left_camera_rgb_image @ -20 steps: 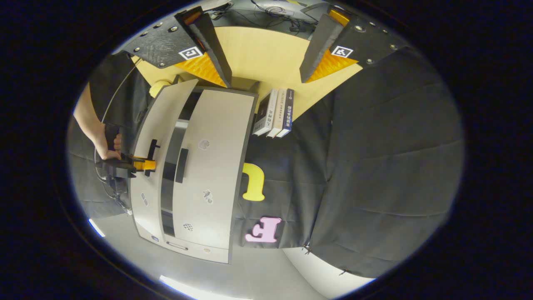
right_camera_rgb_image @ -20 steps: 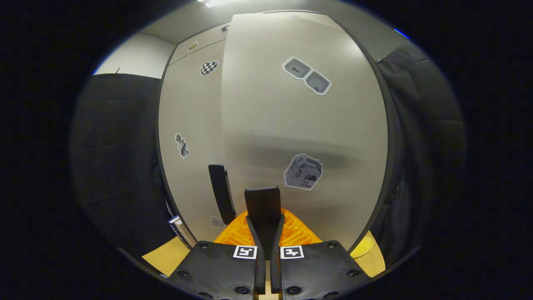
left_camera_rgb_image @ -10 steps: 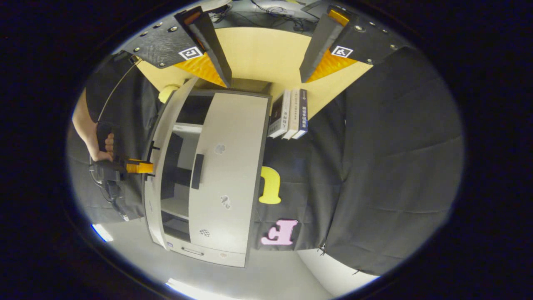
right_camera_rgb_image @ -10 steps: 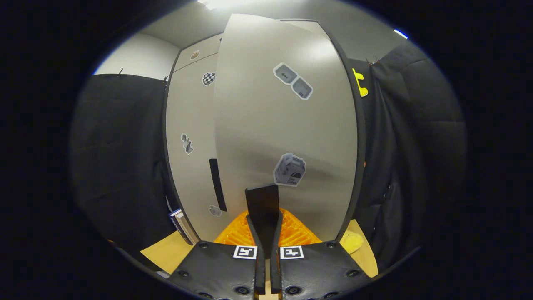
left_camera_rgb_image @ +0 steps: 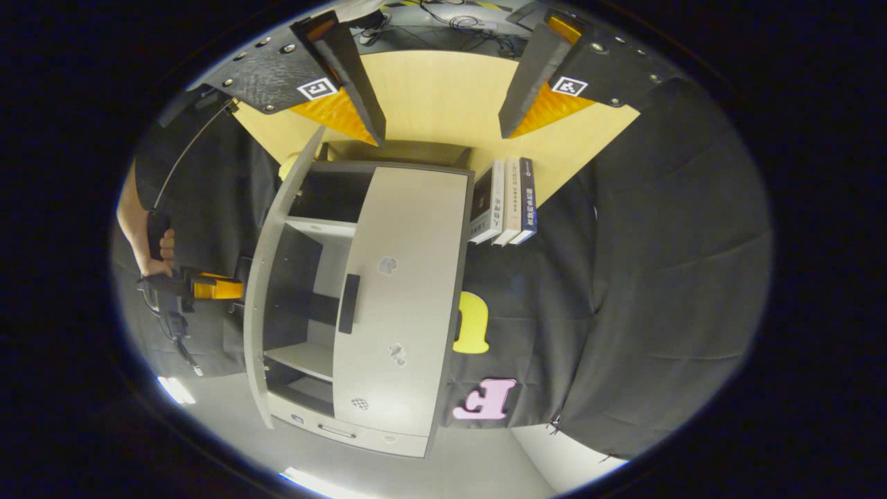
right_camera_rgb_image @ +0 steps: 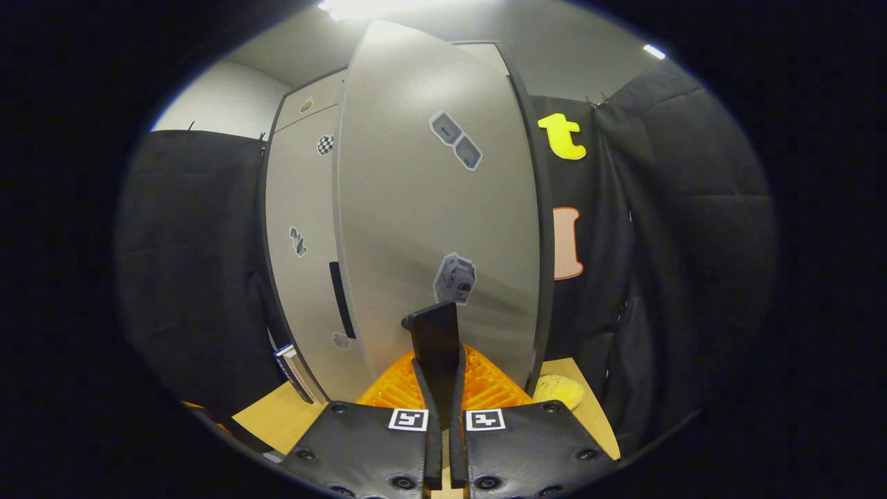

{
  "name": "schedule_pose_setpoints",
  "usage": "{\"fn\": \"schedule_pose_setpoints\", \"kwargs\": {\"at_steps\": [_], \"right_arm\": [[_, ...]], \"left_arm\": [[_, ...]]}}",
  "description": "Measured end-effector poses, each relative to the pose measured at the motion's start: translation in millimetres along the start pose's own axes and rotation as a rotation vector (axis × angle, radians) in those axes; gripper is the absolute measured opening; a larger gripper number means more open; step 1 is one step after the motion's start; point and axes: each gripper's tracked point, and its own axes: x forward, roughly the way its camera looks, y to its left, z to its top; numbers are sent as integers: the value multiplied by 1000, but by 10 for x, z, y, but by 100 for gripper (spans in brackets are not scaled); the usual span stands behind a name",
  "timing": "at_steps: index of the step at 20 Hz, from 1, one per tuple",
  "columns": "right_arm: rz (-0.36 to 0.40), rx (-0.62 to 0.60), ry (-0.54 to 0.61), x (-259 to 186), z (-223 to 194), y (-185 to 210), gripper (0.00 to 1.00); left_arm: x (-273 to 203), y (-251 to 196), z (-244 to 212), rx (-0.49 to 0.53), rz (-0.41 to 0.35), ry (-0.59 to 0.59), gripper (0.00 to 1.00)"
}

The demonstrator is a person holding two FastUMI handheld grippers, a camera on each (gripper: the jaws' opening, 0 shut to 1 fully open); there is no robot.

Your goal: Open the right door of the double-door shoe cabinet with the right hand, and open the left door with the left hand.

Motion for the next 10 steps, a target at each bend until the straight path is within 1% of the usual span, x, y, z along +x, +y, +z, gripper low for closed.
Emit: {"fn": "schedule_pose_setpoints", "kwargs": {"at_steps": [1, 6, 9, 10], "right_arm": [[-4, 3, 1, 3, -10, -7, 6], [-46, 27, 10, -77, 0, -115, 6], [-68, 21, 4, -112, 9, -237, 5], [-87, 30, 2, -130, 13, -289, 5]], "left_arm": [[2, 6, 7, 0, 3, -6, 95], [52, 6, 2, -9, -5, -4, 94], [96, 9, -29, -4, -8, 8, 96], [113, -3, -25, -3, -10, 12, 94]]}}
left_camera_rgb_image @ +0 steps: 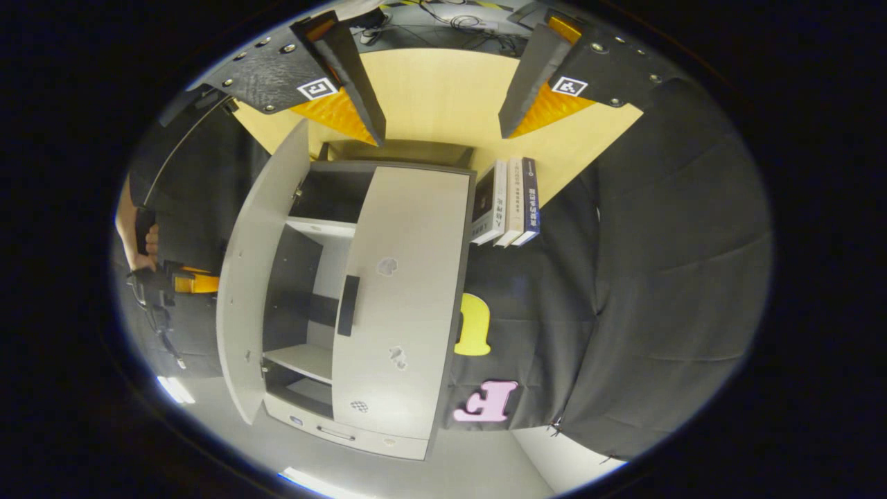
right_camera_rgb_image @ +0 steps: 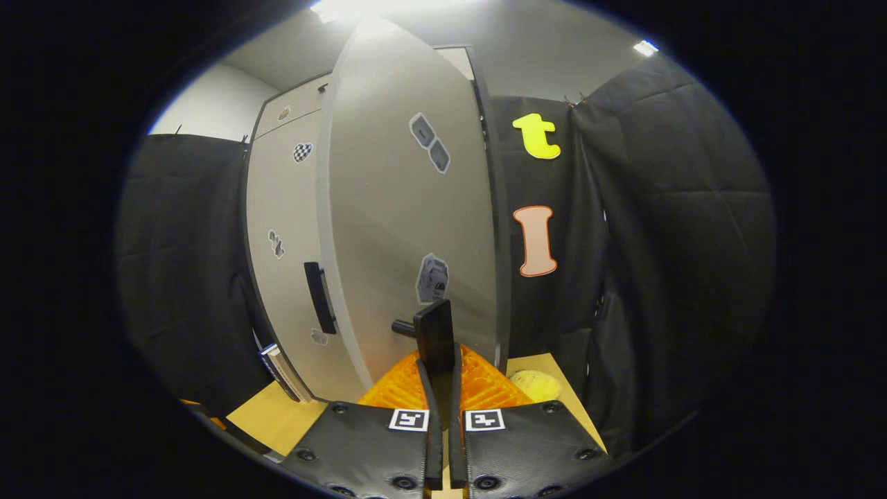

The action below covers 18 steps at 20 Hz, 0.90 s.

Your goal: Open the right door of the double-door shoe cabinet with the right hand, and open the left door with the left hand.

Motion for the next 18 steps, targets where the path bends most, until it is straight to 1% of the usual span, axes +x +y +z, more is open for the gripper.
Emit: {"fn": "schedule_pose_setpoints", "kwargs": {"at_steps": [1, 3, 6, 8, 9, 10, 11, 12, 14, 18], "right_arm": [[-23, 17, -9, -19, 23, -49, 5], [-60, 33, -25, -55, 45, -195, 5], [-92, 72, -36, -84, 66, -390, 4], [-132, 105, -53, -110, 69, -615, 4], [-103, 149, -60, -142, 79, -635, 4], [-41, 225, -59, -156, 46, -561, 4], [-15, 271, -67, -159, 50, -503, 2], [-10, 284, -82, -145, 76, -484, 4], [-18, 268, -83, -118, 51, -553, 5], [-64, 160, -63, -222, 22, -691, 4]], "left_arm": [[8, -16, -12, 0, -1, 3, 95], [21, -32, 22, 3, -1, -6, 94], [48, -113, 52, 6, -16, -14, 95], [81, -147, 54, 5, -23, -12, 95], [101, -161, 61, -6, -26, -16, 95], [117, -194, 59, -26, -34, -15, 95], [141, -215, 38, -48, -39, -8, 95], [163, -219, 17, -64, -36, -3, 95], [173, -204, 24, -78, -32, 1, 94], [157, -124, 47, -61, -21, -8, 94]]}}
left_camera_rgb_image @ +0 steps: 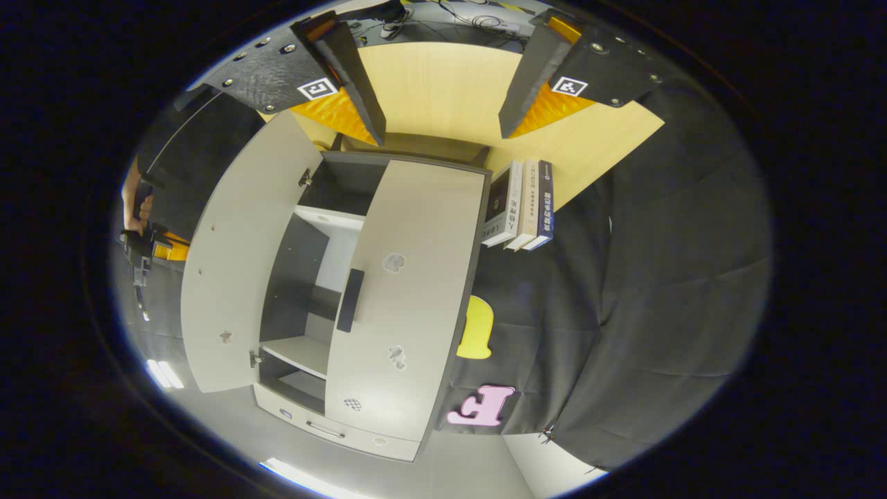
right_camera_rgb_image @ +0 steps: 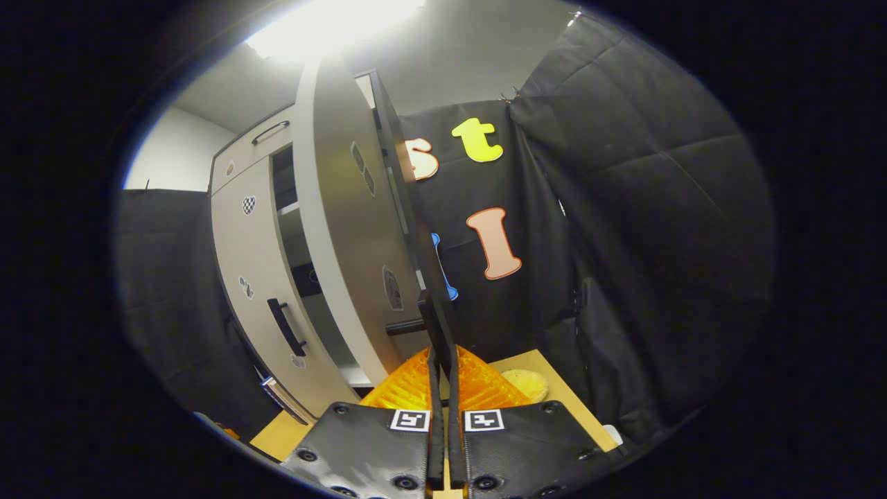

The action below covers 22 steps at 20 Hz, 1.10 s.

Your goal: Open the right door of the double-door shoe cabinet with the right hand, and open the left door with the left hand.

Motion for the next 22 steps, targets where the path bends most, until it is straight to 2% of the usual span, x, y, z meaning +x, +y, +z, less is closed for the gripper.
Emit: {"fn": "schedule_pose_setpoints", "kwargs": {"at_steps": [1, 3, 4, 7, 11, 14, 16, 18, 20, 21, 22], "right_arm": [[-6, -8, 1, -31, 0, -20, 0], [6, 36, -1, -107, -42, -15, 4], [2, 59, -1, -150, -80, -68, 0], [-75, 119, 18, -310, -220, -318, 2], [-197, 139, -8, -534, -195, -725, 2], [-297, 90, -42, -615, -122, -1072, 0], [-339, 62, -53, -626, -89, -1198, 2], [-372, 44, -43, -617, -101, -1290, 0], [-393, 29, -40, -564, -105, -1409, 8], [-409, 25, -42, -553, -97, -1468, 16], [-438, 17, -40, -522, -102, -1576, 28]], "left_arm": [[-4, 30, -4, 4, 4, 0, 95], [1, 82, 9, 3, 5, -6, 94], [19, 116, 31, -3, 8, -15, 94], [116, 155, 152, -15, -4, -33, 94], [332, 95, 460, 35, -42, -68, 94], [593, -134, 738, 12, -101, -97, 95], [791, -281, 989, 12, -118, -119, 94], [965, -503, 1223, 41, -162, -149, 94], [1108, -748, 1498, 82, -223, -214, 95], [1180, -844, 1621, 105, -237, -244, 94], [1243, -936, 1735, 120, -244, -269, 95]]}}
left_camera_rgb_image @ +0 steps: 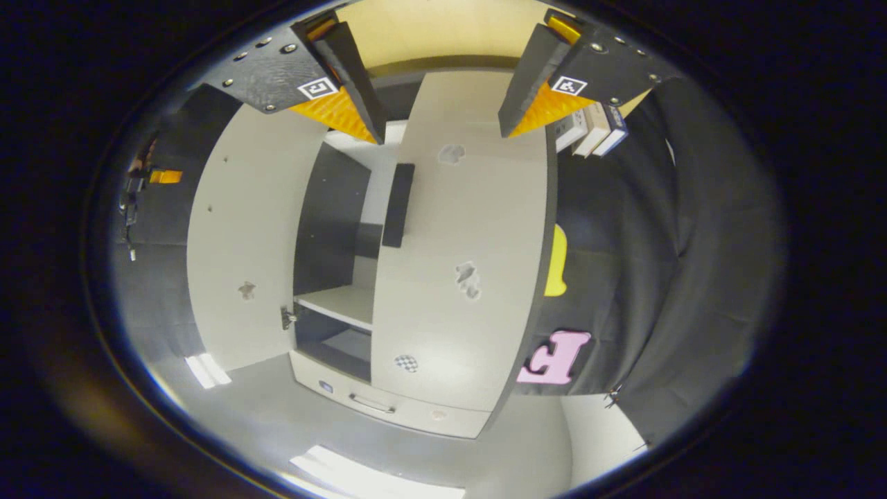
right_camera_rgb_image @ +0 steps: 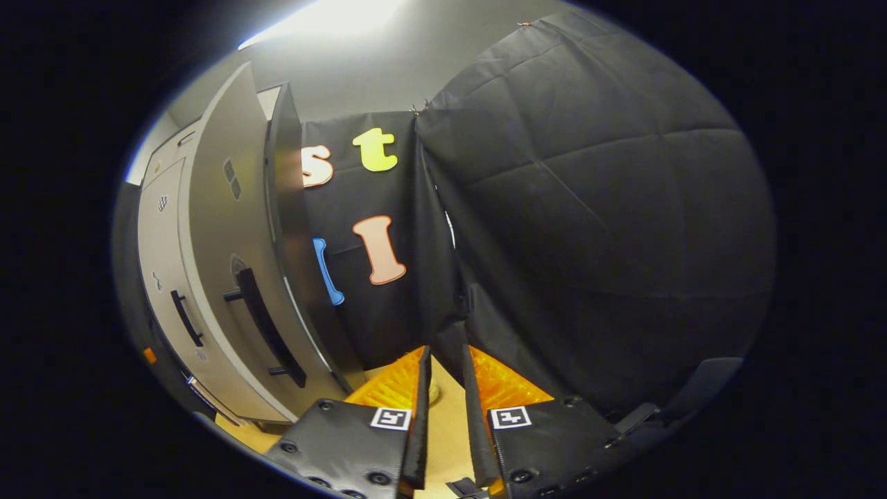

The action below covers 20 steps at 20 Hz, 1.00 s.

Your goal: Open the right door of the double-door shoe cabinet with the right hand, and open the left door with the left hand.

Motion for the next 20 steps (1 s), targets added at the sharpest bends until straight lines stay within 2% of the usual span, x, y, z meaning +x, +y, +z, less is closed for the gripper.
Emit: {"fn": "schedule_pose_setpoints", "kwargs": {"at_steps": [1, 4, 8, 11, 17, 18, 20], "right_arm": [[-36, -16, 0, 94, -34, -100, 31], [-117, -58, 20, 355, -111, -305, 100], [-115, -105, 32, 631, -183, -326, 98], [-91, -105, 53, 1055, -221, -246, 98], [-15, -115, 72, 1558, -244, -89, 98], [-4, -122, 69, 1644, -212, -66, 98], [20, -137, 66, 1808, -185, -24, 98]], "left_arm": [[117, -70, 64, 6, -8, -15, 94], [464, -238, 183, -22, -9, -30, 94], [903, -252, 238, -9, 45, -25, 94], [1167, -270, 255, 13, 84, -19, 94], [1610, -447, 244, 69, 149, -9, 94], [1639, -465, 259, 75, 168, -16, 90], [1746, -470, 255, 86, 192, -17, 70]]}}
